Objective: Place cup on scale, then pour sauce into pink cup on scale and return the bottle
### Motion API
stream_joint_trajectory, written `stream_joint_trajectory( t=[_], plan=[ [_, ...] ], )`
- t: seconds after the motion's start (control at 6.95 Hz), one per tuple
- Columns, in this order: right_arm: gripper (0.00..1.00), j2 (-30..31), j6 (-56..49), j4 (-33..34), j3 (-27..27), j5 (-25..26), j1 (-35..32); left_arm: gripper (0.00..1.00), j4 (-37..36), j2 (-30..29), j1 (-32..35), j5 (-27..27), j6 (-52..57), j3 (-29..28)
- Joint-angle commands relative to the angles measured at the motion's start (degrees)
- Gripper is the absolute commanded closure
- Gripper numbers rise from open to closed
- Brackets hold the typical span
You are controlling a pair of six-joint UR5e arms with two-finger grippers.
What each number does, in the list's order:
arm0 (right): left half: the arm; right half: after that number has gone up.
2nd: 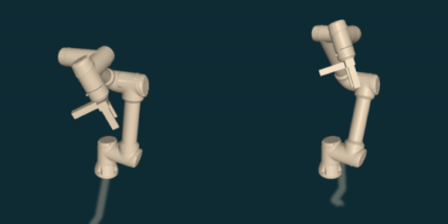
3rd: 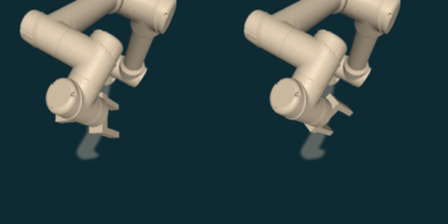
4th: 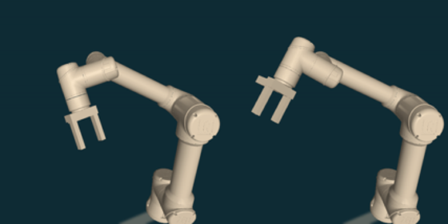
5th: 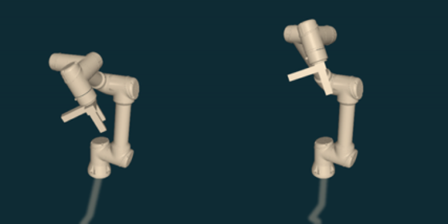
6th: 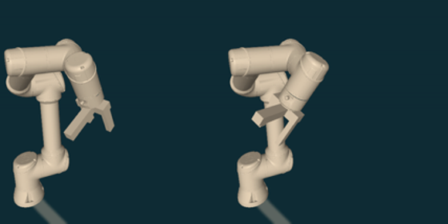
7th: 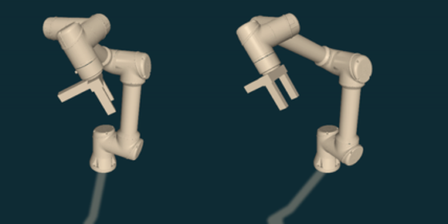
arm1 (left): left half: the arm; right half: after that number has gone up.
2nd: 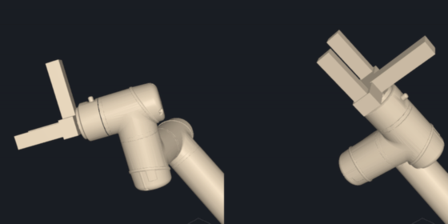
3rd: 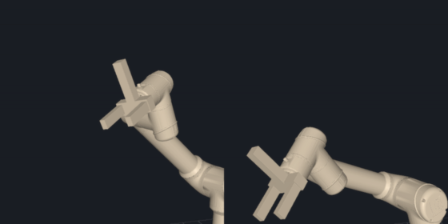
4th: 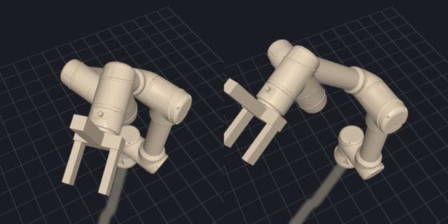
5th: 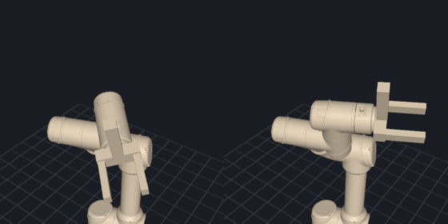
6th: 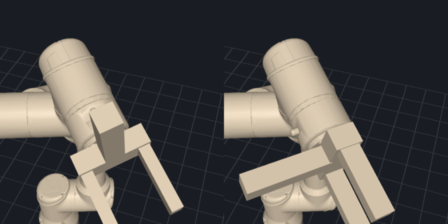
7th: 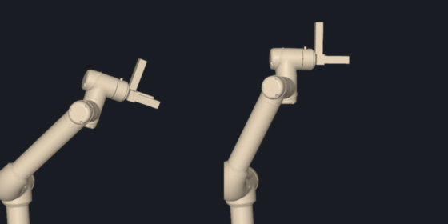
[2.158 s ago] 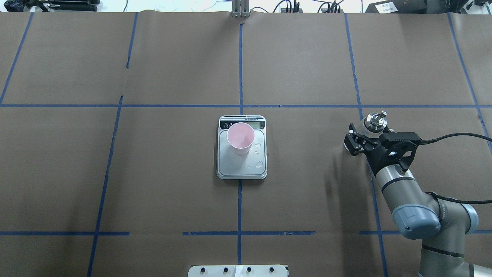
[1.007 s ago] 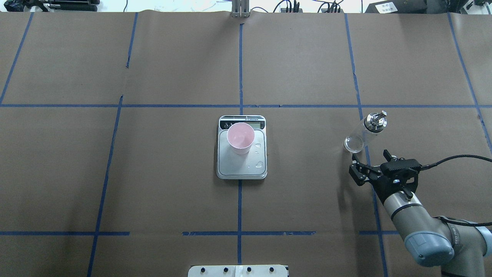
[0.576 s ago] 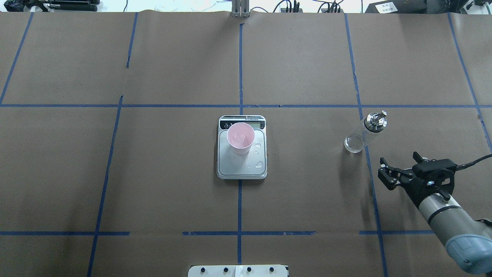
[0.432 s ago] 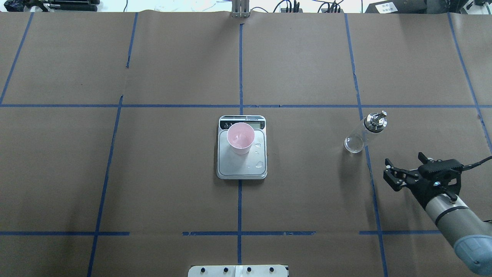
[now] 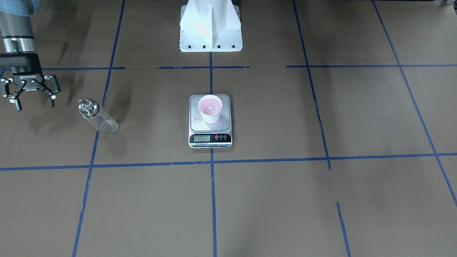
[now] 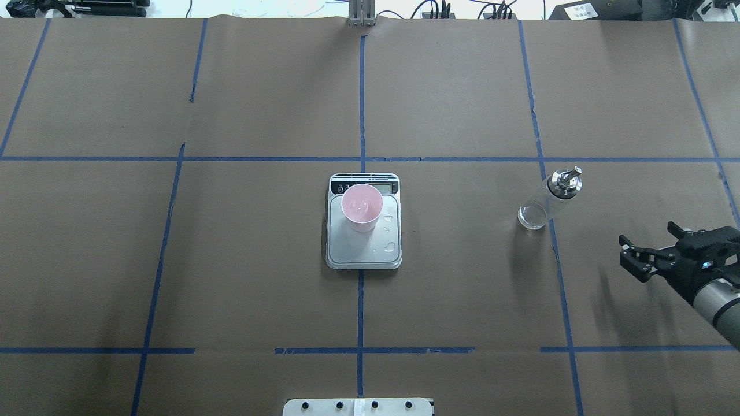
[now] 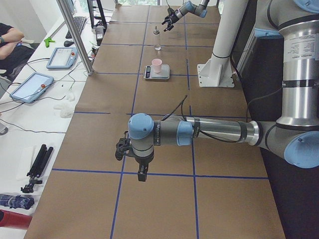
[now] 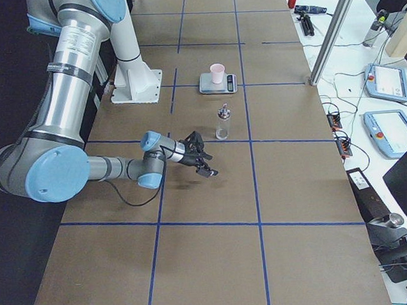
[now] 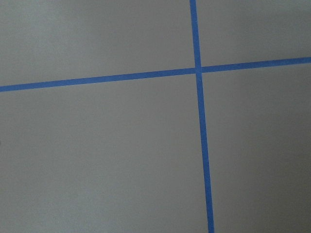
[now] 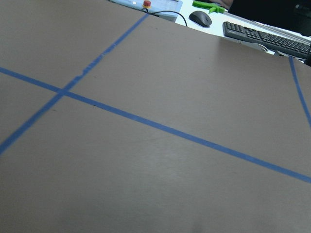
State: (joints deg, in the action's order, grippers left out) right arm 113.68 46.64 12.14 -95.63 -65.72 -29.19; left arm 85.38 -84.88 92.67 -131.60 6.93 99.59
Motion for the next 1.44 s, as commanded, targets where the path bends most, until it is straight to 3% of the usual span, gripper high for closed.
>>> stream_joint_trajectory(
  t=[0.0, 0.14, 0.29, 0.43, 0.86, 1.15, 1.29],
  plan=[
    [0.0, -0.56, -14.84, -5.2, 4.92, -26.0, -23.08, 0.0, 0.05, 0.06, 0.06, 0.02, 0.01, 0.17],
    [0.0, -1.0, -18.66, -3.98, 4.93, -38.83, -34.5, 0.0, 0.05, 0.15, 0.06, -0.06, 0.01, 0.26],
    [0.0, -3.61, -22.35, 2.13, 4.58, -54.7, -48.02, 0.0, 0.05, 0.06, 0.06, 0.02, 0.01, 0.35],
    [0.0, -6.6, -30.04, 11.32, 3.97, -65.04, -57.9, 0.0, 0.05, 0.15, -0.03, 0.02, 0.01, 0.52],
    [0.0, -13.27, -38.25, 41.09, -0.68, -67.52, -59.93, 0.0, 0.05, 0.24, 0.06, 0.02, 0.01, 0.79],
    [0.0, -20.65, -47.32, 70.52, -2.36, -67.44, -63.7, 0.0, 0.14, 0.24, 0.06, 0.02, 0.01, 0.7],
    [0.0, -20.17, -48.56, 76.66, -1.58, -67.61, -63.71, 0.0, 0.14, 0.24, 0.06, 0.02, 0.1, 0.7]
  ],
)
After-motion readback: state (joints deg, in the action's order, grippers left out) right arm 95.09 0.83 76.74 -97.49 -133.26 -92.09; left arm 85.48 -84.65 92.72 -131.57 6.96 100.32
